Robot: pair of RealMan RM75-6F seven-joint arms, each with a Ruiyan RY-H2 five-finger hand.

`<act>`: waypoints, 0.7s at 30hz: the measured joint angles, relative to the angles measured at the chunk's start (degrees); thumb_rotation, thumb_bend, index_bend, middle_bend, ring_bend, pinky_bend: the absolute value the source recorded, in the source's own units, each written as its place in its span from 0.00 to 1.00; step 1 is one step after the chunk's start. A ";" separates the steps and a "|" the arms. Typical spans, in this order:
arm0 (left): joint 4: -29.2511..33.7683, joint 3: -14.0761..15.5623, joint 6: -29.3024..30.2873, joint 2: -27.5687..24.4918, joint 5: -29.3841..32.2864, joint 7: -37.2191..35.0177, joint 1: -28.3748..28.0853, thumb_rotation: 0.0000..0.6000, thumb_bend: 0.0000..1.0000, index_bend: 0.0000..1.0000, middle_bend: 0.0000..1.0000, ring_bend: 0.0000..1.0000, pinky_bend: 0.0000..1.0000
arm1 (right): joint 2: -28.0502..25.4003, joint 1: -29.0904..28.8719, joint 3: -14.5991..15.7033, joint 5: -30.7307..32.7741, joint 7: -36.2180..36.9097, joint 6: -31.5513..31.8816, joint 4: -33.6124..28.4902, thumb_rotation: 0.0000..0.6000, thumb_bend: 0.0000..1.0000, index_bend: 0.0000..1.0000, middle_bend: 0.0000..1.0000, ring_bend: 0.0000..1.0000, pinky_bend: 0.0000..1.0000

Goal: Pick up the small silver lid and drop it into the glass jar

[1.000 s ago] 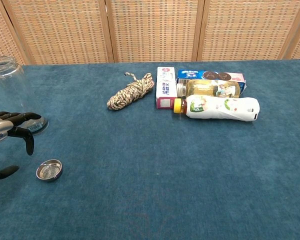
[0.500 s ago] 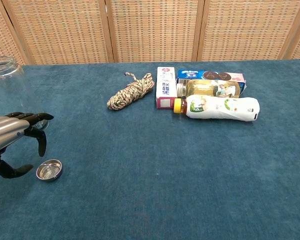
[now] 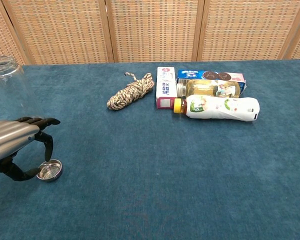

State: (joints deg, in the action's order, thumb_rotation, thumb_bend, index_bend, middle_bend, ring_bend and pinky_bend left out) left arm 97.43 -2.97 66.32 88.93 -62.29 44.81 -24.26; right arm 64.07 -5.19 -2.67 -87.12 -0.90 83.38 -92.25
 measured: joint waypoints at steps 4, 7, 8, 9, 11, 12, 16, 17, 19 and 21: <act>-0.62 0.11 0.26 0.77 0.22 0.24 -0.46 1.00 0.39 0.50 0.00 0.00 0.00 | -0.15 0.00 0.06 -0.16 0.43 0.01 -0.12 1.00 0.12 0.07 0.00 0.00 0.14; -0.88 0.15 0.43 1.01 0.48 0.27 -0.69 1.00 0.39 0.50 0.00 0.00 0.00 | -0.24 0.01 0.09 -0.25 0.67 0.03 -0.13 1.00 0.12 0.07 0.00 0.00 0.14; -0.98 0.17 0.47 1.08 0.59 0.30 -0.76 1.00 0.39 0.50 0.00 0.00 0.00 | -0.33 0.01 0.10 -0.28 0.78 0.05 -0.14 1.00 0.12 0.07 0.00 0.00 0.14; -1.11 0.21 0.50 1.17 0.75 0.35 -0.86 1.00 0.39 0.50 0.00 0.00 0.00 | -0.37 0.03 0.14 -0.36 0.87 0.08 -0.12 1.00 0.12 0.07 0.00 0.00 0.14; -1.35 0.30 0.51 1.34 1.03 0.40 -1.02 1.00 0.39 0.50 0.00 0.00 0.00 | -0.32 0.06 0.18 -0.49 0.96 0.20 -0.07 1.00 0.12 0.07 0.00 0.00 0.14; -1.51 0.35 0.51 1.46 1.14 0.42 -1.10 1.00 0.39 0.51 0.00 0.00 0.00 | -0.32 0.08 0.18 -0.54 0.97 0.27 -0.09 1.00 0.12 0.07 0.00 0.00 0.14; -2.23 0.59 0.39 1.99 1.51 0.50 -1.44 1.00 0.39 0.52 0.00 0.00 0.00 | -0.36 0.14 0.18 -0.62 1.03 0.43 -0.18 1.00 0.12 0.07 0.00 0.00 0.14; -2.41 0.62 0.40 2.13 1.56 0.49 -1.52 1.00 0.39 0.52 0.00 0.00 0.00 | -0.36 0.14 0.18 -0.62 1.02 0.42 -0.19 1.00 0.12 0.07 0.00 0.00 0.14; -2.82 0.65 0.44 2.41 1.63 0.40 -1.69 1.00 0.41 0.54 0.00 0.00 0.00 | -0.39 0.15 0.20 -0.68 1.00 0.47 -0.26 1.00 0.12 0.07 0.00 0.00 0.14; -3.42 0.64 0.66 2.84 1.53 0.19 -1.77 1.00 0.45 0.55 0.00 0.00 0.00 | -0.43 0.21 0.25 -1.03 0.96 0.77 -0.37 1.00 0.12 0.07 0.00 0.00 0.14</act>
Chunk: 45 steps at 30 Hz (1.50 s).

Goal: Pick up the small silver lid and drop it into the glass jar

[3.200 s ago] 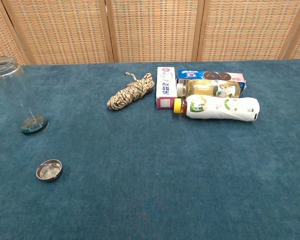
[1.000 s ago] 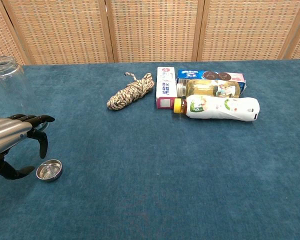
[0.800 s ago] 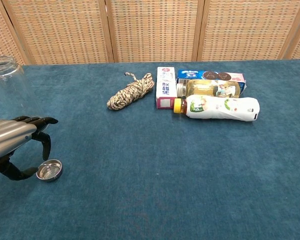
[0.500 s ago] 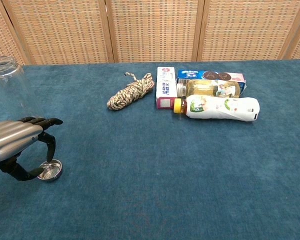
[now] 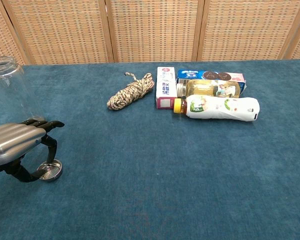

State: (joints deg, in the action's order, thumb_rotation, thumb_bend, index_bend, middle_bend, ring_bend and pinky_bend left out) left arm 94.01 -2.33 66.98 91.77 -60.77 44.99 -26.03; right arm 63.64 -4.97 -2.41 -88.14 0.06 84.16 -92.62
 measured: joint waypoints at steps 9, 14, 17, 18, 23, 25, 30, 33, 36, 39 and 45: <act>-1.16 0.50 0.94 0.78 -1.21 -0.94 -0.12 1.00 0.52 0.58 0.00 0.00 0.00 | -0.11 0.03 0.19 -0.32 -0.03 0.02 -0.22 1.00 0.12 0.07 0.00 0.00 0.14; -1.54 0.67 1.22 0.91 -1.41 -1.07 -0.11 1.00 0.54 0.59 0.00 0.00 0.00 | -0.11 -0.02 0.29 -0.38 -0.11 -0.16 -0.27 1.00 0.12 0.07 0.00 0.00 0.14; -1.85 0.77 1.42 1.00 -1.46 -1.09 -0.08 1.00 0.54 0.59 0.00 0.00 0.00 | -0.15 -0.03 0.36 -0.51 -0.12 -0.16 -0.28 1.00 0.12 0.07 0.00 0.00 0.14; -1.86 0.79 1.43 0.98 -1.47 -1.18 -0.09 1.00 0.54 0.59 0.00 0.00 0.00 | -0.16 -0.02 0.36 -0.50 -0.11 -0.15 -0.27 1.00 0.12 0.07 0.00 0.00 0.14; -1.37 0.90 1.69 0.62 -2.11 -1.71 -0.08 1.00 0.54 0.59 0.00 0.00 0.00 | -0.15 -0.05 0.33 -0.44 -0.12 -0.21 -0.28 1.00 0.12 0.07 0.00 0.00 0.14; -0.85 1.00 2.00 0.35 -2.65 -1.83 -0.04 1.00 0.54 0.60 0.00 0.00 0.00 | -0.14 -0.04 0.31 -0.45 -0.08 -0.16 -0.24 1.00 0.12 0.07 0.00 0.00 0.14; 1.78 1.32 3.76 -0.95 -5.15 -1.89 0.20 1.00 0.54 0.60 0.00 0.00 0.00 | -0.25 -0.01 0.34 -0.51 0.05 -0.10 -0.27 1.00 0.12 0.07 0.00 0.00 0.14; 4.29 1.51 5.21 -2.32 -7.05 -1.69 0.42 1.00 0.54 0.60 0.00 0.00 0.00 | -0.28 0.05 0.32 -0.53 0.12 0.05 -0.28 1.00 0.12 0.07 0.00 0.00 0.14; 7.55 1.55 6.67 -4.13 -8.86 -1.49 0.65 1.00 0.54 0.60 0.00 0.00 0.00 | -0.29 0.11 0.27 -0.47 0.13 0.19 -0.29 1.00 0.12 0.07 0.00 0.00 0.14; 11.45 1.39 7.84 -6.58 -10.36 -1.30 0.82 1.00 0.54 0.60 0.00 0.00 0.00 | -0.34 0.20 0.21 -0.41 0.11 0.37 -0.38 1.00 0.12 0.07 0.00 0.00 0.14; 20.18 -0.24 9.74 -13.70 -12.21 -0.78 0.83 1.00 0.54 0.60 0.00 0.00 0.00 | -0.25 0.31 0.13 -0.25 -0.71 0.54 -0.70 1.00 0.12 0.07 0.00 0.00 0.14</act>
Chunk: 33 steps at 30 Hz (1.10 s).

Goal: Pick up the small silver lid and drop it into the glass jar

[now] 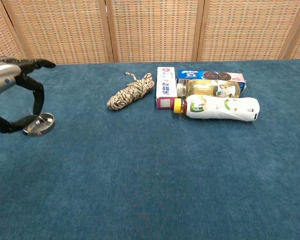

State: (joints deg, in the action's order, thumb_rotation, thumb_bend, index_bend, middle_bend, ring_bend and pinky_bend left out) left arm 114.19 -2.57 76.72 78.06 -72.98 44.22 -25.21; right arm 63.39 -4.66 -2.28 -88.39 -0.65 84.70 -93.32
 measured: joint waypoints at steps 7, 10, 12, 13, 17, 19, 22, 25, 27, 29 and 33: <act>7.46 -4.04 1.27 -8.95 0.46 -0.13 -0.51 1.00 0.54 0.60 0.00 0.00 0.00 | 0.05 0.01 0.14 -0.13 -0.83 -0.09 -0.41 1.00 0.12 0.07 0.00 0.00 0.14; 9.63 -6.37 0.72 -13.50 2.55 -1.55 -1.11 1.00 0.54 0.60 0.00 0.00 0.00 | 0.06 0.08 0.17 -0.31 -1.04 0.12 -0.55 1.00 0.12 0.07 0.00 0.00 0.14; 10.67 -8.12 -0.19 -16.49 4.74 -3.16 -1.68 1.00 0.54 0.60 0.00 0.00 0.00 | 0.08 0.08 0.19 -0.29 -1.21 0.08 -0.61 1.00 0.12 0.07 0.00 0.00 0.14; 10.98 -8.89 -0.68 -17.71 5.83 -3.94 -1.97 1.00 0.54 0.61 0.00 0.00 0.00 | 0.09 0.07 0.20 -0.26 -1.32 0.00 -0.63 1.00 0.12 0.07 0.00 0.00 0.14; 11.30 -12.24 -3.80 -23.07 11.29 -7.23 -3.68 1.00 0.54 0.61 0.00 0.00 0.00 | 0.14 0.00 0.25 -0.10 -1.72 -0.33 -0.72 1.00 0.12 0.07 0.00 0.00 0.14; 10.78 -13.69 -5.71 -25.59 14.38 -8.55 -4.76 1.00 0.54 0.61 0.00 0.00 0.00 | 0.15 0.00 0.25 -0.01 -1.76 -0.36 -0.70 1.00 0.12 0.07 0.00 0.00 0.14; 8.86 -14.89 -8.29 -27.64 18.80 -9.60 -6.31 1.00 0.54 0.61 0.00 0.00 0.00 | 0.09 -0.04 0.18 0.34 -1.73 -0.63 -0.83 1.00 0.12 0.07 0.00 0.00 0.14; 5.71 -15.48 -11.08 -28.59 23.08 -10.38 -8.10 1.00 0.54 0.61 0.00 0.00 0.00 | 0.05 -0.08 0.12 0.46 -1.82 -0.73 -0.93 1.00 0.12 0.07 0.00 0.00 0.14; 3.47 -15.54 -12.53 -28.93 25.16 -10.78 -9.21 1.00 0.54 0.61 0.00 0.00 0.00 | 0.08 -0.13 0.08 0.60 -1.88 -0.86 -0.90 1.00 0.12 0.07 0.00 0.00 0.14; 1.89 -15.38 -13.30 -28.99 26.28 -11.05 -9.91 1.00 0.54 0.61 0.00 0.00 0.00 | 0.13 -0.19 0.08 0.71 -1.97 -1.09 -0.87 1.00 0.12 0.07 0.00 0.00 0.14; -0.95 -14.53 -14.06 -28.30 27.36 -11.33 -10.91 1.00 0.54 0.61 0.00 0.00 0.00 | 0.28 -0.41 0.12 0.89 -2.39 -1.62 -0.83 1.00 0.12 0.07 0.00 0.00 0.14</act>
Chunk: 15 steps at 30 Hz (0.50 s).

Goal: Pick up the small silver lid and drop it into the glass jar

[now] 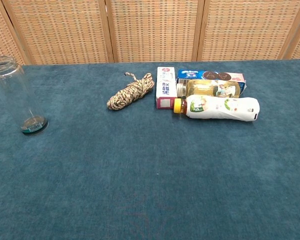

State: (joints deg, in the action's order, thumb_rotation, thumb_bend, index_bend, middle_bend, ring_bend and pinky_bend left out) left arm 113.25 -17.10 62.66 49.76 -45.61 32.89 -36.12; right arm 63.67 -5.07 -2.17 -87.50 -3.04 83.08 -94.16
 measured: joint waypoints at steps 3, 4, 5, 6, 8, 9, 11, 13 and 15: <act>-1.74 0.55 -0.37 1.03 0.65 -0.72 -0.61 1.00 0.54 0.61 0.00 0.00 0.00 | 0.14 -0.07 0.05 -0.10 -0.25 -0.06 0.06 1.00 0.12 0.07 0.00 0.00 0.14; -2.13 0.72 -0.54 1.33 0.81 -0.97 -0.80 1.00 0.54 0.61 0.00 0.00 0.00 | 0.18 -0.07 0.07 -0.13 -0.24 -0.06 0.15 1.00 0.12 0.07 0.00 0.00 0.14; -2.45 0.90 -0.70 1.57 0.93 -1.14 -0.96 1.00 0.54 0.61 0.00 0.00 0.00 | 0.22 -0.07 0.10 -0.17 -0.23 -0.06 0.21 1.00 0.12 0.07 0.00 0.00 0.14; -2.79 1.17 -0.90 1.84 1.00 -1.18 -1.15 1.00 0.54 0.61 0.00 0.00 0.00 | 0.24 -0.08 0.11 -0.20 -0.23 -0.05 0.23 1.00 0.12 0.07 0.00 0.00 0.14; -3.31 1.55 -1.03 2.36 1.01 -1.13 -1.41 1.00 0.54 0.61 0.00 0.00 0.00 | 0.25 -0.10 0.08 -0.13 -0.25 -0.10 0.20 1.00 0.12 0.07 0.00 0.00 0.14; -3.60 1.83 -1.04 2.73 0.99 -1.06 -1.55 1.00 0.54 0.61 0.00 0.00 0.00 | 0.24 -0.12 0.04 -0.04 -0.24 -0.13 0.20 1.00 0.12 0.07 0.00 0.00 0.14; -4.10 2.32 -0.95 3.30 1.00 -0.82 -1.77 1.00 0.54 0.61 0.00 0.00 0.00 | 0.18 -0.12 -0.02 0.06 -0.20 -0.13 0.12 1.00 0.12 0.07 0.00 0.00 0.14; -4.72 2.89 -0.79 3.89 1.15 -0.34 -2.05 1.00 0.54 0.61 0.00 0.00 0.00 | 0.12 -0.11 -0.04 0.17 -0.12 -0.16 0.08 1.00 0.12 0.07 0.00 0.00 0.14; -5.28 3.26 -0.67 4.40 1.57 0.06 -2.38 1.00 0.54 0.61 0.00 0.00 0.00 | 0.10 -0.12 -0.03 0.18 -0.07 -0.20 0.11 1.00 0.12 0.07 0.00 0.00 0.14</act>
State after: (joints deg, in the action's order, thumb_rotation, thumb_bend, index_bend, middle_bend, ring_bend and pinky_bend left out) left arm 107.96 -13.83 61.99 54.16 -44.05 32.95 -38.50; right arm 63.77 -5.19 -2.19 -87.32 -3.11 82.88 -94.05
